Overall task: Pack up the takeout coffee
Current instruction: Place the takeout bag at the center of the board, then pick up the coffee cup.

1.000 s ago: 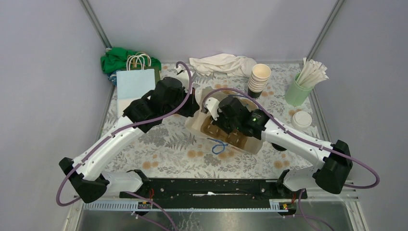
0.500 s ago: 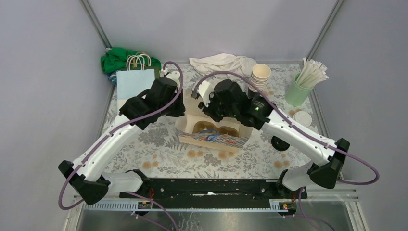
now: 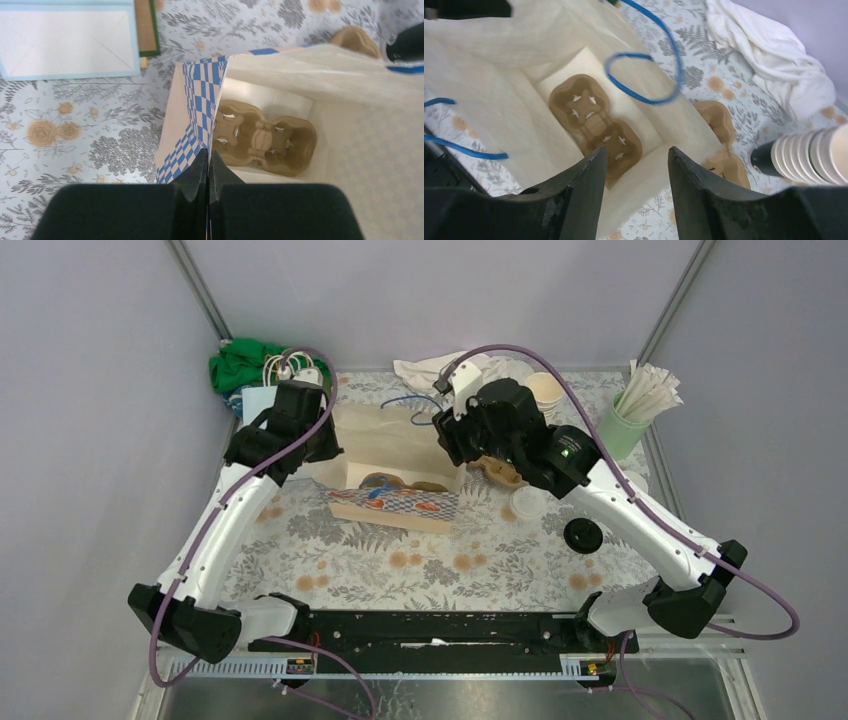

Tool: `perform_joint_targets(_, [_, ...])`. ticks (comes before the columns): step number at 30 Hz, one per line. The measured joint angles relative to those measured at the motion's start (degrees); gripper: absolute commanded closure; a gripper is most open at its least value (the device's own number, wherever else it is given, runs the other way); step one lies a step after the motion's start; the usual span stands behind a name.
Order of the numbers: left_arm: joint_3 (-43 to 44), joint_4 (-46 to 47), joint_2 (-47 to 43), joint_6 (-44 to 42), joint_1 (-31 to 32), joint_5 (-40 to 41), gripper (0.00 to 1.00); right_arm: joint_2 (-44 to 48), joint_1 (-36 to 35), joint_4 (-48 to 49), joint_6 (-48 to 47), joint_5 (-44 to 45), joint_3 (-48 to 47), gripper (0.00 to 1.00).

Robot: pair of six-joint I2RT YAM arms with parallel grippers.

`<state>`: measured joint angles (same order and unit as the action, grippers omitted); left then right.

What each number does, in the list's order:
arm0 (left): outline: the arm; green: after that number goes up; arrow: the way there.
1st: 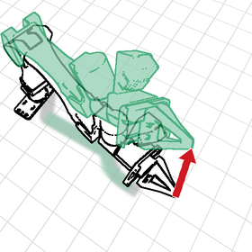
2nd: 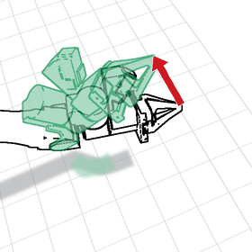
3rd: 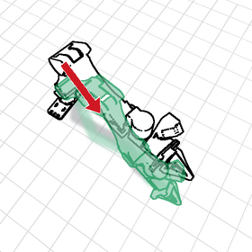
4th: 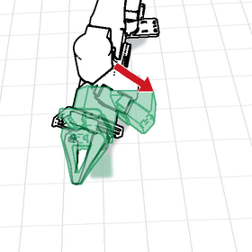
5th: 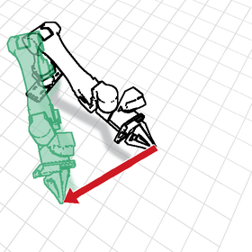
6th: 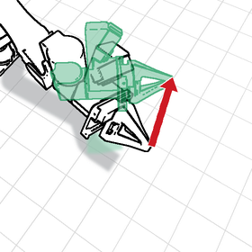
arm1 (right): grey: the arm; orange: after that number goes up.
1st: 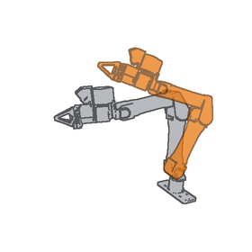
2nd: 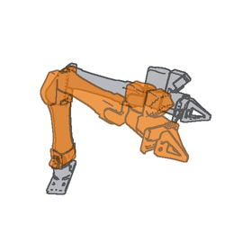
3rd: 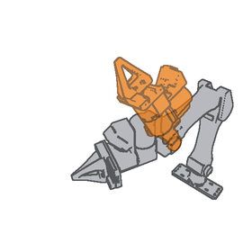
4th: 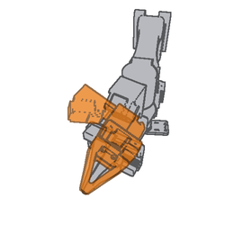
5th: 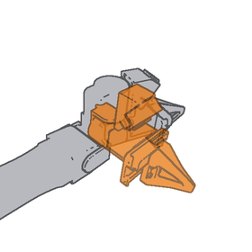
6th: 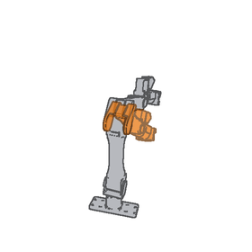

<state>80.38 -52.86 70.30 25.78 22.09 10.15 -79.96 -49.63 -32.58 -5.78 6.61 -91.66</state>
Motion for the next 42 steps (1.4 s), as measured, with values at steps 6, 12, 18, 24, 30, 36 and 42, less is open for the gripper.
perform_joint_targets(6, [3.1,1.3,4.5,-0.6,-6.2,0.0,1.00,-0.5,4.7,-3.4,6.2,4.4,-4.2,0.39])
perform_joint_targets(12, [6.6,4.7,8.3,-0.6,-7.5,-0.7,1.00,-1.3,13.6,-7.2,15.5,8.0,-9.3,0.34])
perform_joint_targets(18, [6.7,6.5,10.4,1.4,-8.3,-2.3,1.00,-8.2,23.8,-16.7,26.2,10.1,-16.6,0.24])
perform_joint_targets(24, [9.9,8.5,15.9,3.8,-11.5,-2.9,1.00,-13.0,32.7,-23.5,36.8,9.4,-18.0,0.29])
perform_joint_targets(30, [17.2,12.4,22.0,4.3,-15.8,-3.5,0.97,-17.8,35.0,-26.5,43.5,9.5,-21.3,0.38])
perform_joint_targets(36, [17.9,16.1,24.5,4.5,-17.5,-3.8,0.86,-24.7,36.7,-27.2,48.3,10.8,-28.7,0.42])
perform_joint_targets(42, [20.3,17.2,28.1,4.2,-17.4,-4.3,0.71,-29.8,37.6,-27.1,52.8,12.1,-32.9,0.46])
